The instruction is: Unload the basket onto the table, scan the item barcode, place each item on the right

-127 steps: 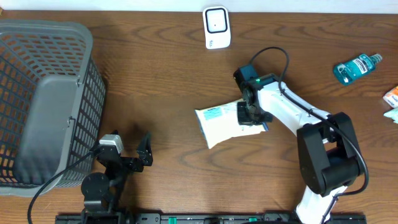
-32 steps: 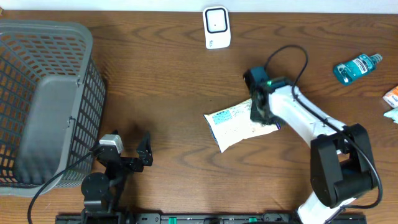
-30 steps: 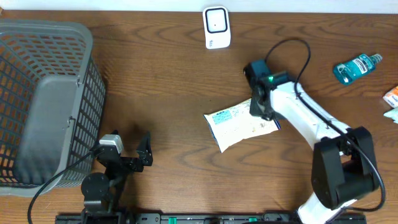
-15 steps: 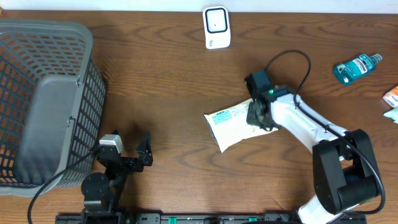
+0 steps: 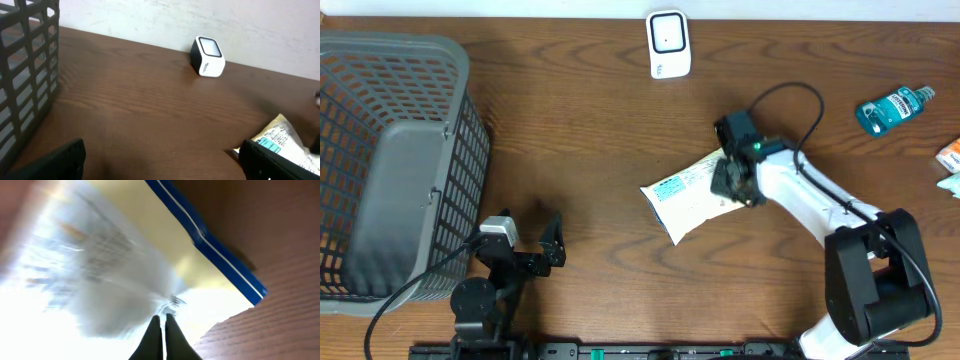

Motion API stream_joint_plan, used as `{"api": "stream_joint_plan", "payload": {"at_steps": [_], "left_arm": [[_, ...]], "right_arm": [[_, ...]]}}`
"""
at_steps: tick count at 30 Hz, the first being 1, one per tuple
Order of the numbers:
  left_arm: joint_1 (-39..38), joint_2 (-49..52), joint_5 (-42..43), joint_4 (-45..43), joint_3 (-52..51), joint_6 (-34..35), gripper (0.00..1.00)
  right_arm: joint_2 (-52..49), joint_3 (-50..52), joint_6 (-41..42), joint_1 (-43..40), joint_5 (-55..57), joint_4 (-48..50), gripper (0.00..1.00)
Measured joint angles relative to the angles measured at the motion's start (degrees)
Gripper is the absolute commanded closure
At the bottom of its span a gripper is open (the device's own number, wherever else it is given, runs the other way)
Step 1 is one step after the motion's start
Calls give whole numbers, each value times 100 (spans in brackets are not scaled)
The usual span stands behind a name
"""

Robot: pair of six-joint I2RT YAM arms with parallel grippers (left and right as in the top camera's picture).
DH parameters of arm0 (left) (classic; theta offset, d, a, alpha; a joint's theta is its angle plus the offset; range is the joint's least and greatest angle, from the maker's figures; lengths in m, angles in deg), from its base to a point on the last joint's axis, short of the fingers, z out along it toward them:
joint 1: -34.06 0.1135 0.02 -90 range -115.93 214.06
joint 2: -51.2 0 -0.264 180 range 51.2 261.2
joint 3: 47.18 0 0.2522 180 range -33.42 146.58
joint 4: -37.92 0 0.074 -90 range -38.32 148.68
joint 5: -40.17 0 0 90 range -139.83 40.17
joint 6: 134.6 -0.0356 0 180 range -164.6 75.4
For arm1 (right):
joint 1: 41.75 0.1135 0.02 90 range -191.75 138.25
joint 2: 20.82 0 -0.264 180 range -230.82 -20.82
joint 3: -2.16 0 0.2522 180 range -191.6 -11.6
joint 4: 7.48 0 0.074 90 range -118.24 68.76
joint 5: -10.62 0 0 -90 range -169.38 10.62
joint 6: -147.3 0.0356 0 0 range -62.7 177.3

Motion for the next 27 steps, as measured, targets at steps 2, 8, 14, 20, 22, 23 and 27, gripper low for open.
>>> {"api": "stream_joint_plan", "payload": {"at_steps": [2, 8, 14, 20, 22, 23, 27], "left_arm": [[0, 0, 0, 0, 0, 0, 2], [0, 0, 2, 0, 0, 0, 2], [0, 0, 0, 0, 0, 0, 2], [0, 2, 2, 4, 0, 0, 2], [0, 0, 0, 0, 0, 0, 2], [0, 0, 2, 0, 0, 0, 2], [0, 0, 0, 0, 0, 0, 2]], "right_arm": [[0, -363, 2, 0, -31, -212, 99], [0, -743, 15, 0, 66, -225, 99], [2, -35, 17, 0, 551, 505, 98], [48, 1211, 74, 0, 625, 1751, 97], [140, 1414, 107, 0, 586, 2020, 98], [184, 1484, 118, 0, 570, 2120, 99], [216, 1526, 120, -2, 546, 2138, 99]]}}
